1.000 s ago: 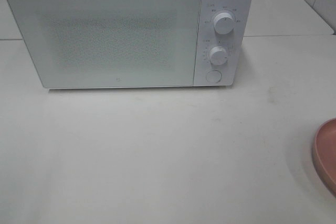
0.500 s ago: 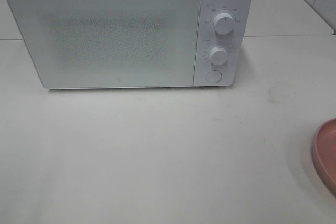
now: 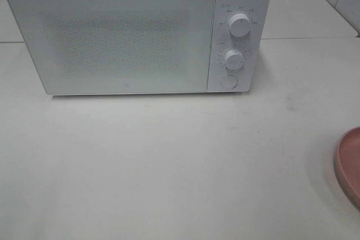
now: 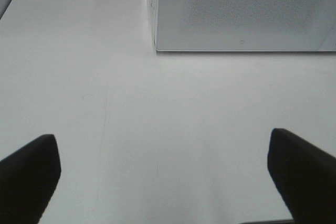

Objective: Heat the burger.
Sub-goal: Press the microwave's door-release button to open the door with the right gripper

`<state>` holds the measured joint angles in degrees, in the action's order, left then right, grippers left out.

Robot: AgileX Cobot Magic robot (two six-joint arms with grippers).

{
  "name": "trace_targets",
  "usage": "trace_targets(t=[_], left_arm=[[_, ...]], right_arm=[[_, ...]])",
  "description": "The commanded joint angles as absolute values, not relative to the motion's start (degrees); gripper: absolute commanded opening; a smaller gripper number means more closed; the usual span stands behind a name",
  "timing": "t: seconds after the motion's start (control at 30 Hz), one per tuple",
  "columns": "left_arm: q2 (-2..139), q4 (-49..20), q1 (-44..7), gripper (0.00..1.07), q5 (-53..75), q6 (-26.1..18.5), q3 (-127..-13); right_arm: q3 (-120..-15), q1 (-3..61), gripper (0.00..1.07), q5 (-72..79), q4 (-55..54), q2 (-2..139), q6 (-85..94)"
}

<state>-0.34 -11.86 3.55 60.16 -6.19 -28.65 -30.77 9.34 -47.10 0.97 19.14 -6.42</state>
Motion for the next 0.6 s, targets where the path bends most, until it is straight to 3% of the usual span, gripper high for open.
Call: trace_targets(t=[0.03,0.6], left_arm=[[-1.7,-12.0,3.8,1.02,59.3,-6.0,-28.5],[-1.7,-12.0,3.8,1.02,59.3,-6.0,-28.5]], right_arm=[[-29.4,8.9,0.75,-42.6,1.0,21.4,-6.0],[-25.8,8.9,0.75,-22.5,0.9,35.3,-6.0]])
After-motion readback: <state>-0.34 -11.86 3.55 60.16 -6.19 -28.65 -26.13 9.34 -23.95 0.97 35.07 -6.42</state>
